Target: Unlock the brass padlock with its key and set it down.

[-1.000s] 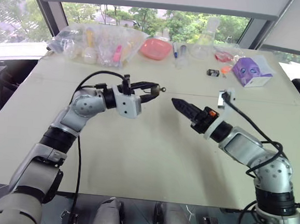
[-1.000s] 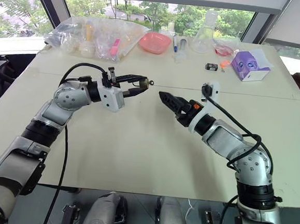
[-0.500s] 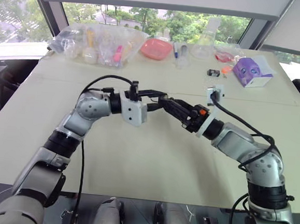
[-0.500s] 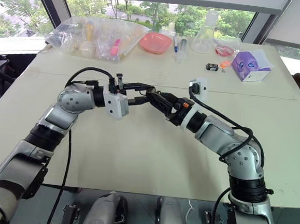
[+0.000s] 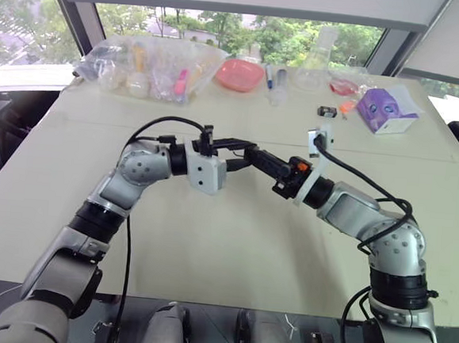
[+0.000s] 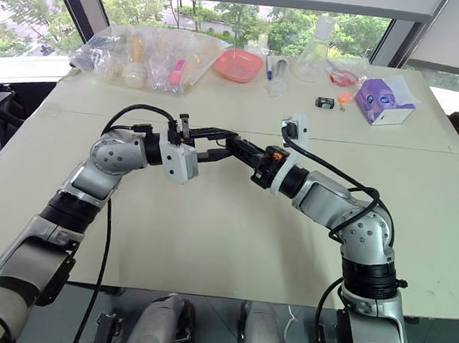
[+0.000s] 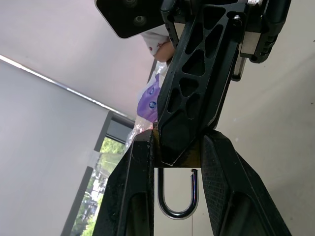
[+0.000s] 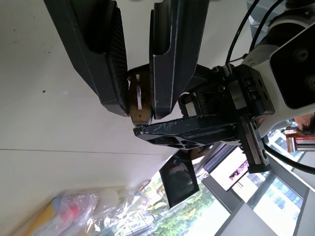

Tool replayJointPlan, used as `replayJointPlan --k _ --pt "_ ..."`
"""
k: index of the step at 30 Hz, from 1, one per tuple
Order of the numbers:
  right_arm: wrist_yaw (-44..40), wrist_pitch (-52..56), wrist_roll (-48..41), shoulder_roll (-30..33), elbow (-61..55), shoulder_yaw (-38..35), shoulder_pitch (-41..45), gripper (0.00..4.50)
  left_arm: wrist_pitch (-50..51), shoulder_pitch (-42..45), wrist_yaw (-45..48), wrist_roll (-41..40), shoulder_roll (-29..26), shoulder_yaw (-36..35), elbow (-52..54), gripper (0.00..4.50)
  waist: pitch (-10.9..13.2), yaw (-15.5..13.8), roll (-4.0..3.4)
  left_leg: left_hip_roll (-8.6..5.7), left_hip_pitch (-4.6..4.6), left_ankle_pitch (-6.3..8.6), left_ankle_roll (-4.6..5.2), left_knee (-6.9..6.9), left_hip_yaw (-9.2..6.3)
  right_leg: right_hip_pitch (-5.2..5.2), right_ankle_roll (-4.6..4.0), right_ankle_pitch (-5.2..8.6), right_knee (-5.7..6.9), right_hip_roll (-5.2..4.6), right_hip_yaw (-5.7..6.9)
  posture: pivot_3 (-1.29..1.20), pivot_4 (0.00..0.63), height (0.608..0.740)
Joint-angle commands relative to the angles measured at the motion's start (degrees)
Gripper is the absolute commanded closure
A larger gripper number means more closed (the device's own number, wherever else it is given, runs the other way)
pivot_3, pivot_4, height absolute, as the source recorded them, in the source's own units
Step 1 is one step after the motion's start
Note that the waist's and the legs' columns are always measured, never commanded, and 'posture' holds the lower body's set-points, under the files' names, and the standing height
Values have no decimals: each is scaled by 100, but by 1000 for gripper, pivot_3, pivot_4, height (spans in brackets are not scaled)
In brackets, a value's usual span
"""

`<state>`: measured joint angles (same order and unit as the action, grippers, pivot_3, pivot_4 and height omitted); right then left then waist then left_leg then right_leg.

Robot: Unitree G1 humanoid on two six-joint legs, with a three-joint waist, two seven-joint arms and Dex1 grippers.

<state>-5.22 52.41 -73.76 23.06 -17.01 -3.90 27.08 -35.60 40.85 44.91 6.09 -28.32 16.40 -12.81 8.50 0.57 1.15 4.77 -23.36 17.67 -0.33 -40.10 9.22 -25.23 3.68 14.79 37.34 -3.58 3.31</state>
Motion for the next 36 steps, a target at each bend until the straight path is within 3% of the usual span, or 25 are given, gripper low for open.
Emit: replayJointPlan --k 1,2,9,13,16,19,21,25,36 --pt "40 71 24 -107 -13 -45 126 4418 -126 109 -95 -28 53 -89 228 3796 0 1 0 0 0 0 0 0 0 0 0 0 0 0 0 0 150 740" --pt "43 87 35 -121 -10 -55 130 4418 -114 103 -79 -31 44 -84 238 3796 0 1 0 0 0 0 0 0 0 0 0 0 0 0 0 0 150 740" --pt "57 173 194 -215 63 -120 175 4418 776 -3 165 -553 -24 -300 417 430 0 2 0 0 0 0 -1 0 0 -1 0 0 0 0 0 0 150 740" --pt "48 198 230 -217 88 -180 164 4418 1782 -150 404 -1089 -140 -527 786 430 0 5 0 0 0 0 -1 0 0 0 0 0 0 0 0 0 150 740" --pt "29 155 289 -195 186 -255 191 4418 4506 -296 795 -2779 -438 -975 1562 430 0 27 0 2 -1 -1 -2 0 -4 -1 0 0 1 1 0 0 150 740" --pt "29 137 266 -242 294 -389 258 4418 6066 -341 1005 -3812 -715 -1324 1833 430 1 36 -2 7 0 -5 -9 1 -17 -5 0 0 7 3 -2 0 150 740" --pt "15 139 253 -289 339 -446 287 4418 6542 -391 1073 -4096 -789 -1466 1859 430 1 32 -2 6 1 -6 -10 2 -18 -5 1 0 8 3 -2 0 150 740" --pt "6 180 204 -377 386 -507 368 4418 6895 -395 973 -4199 -671 -1640 1583 430 1 7 -2 1 1 -6 -11 1 -17 -3 1 0 6 0 -3 0 150 740" --pt "-27 305 10 -423 206 -535 345 4418 6425 15 754 -3679 -6 -1597 808 430 1 17 -2 0 0 -7 -12 2 -8 -4 0 0 6 2 -2 0 150 740"
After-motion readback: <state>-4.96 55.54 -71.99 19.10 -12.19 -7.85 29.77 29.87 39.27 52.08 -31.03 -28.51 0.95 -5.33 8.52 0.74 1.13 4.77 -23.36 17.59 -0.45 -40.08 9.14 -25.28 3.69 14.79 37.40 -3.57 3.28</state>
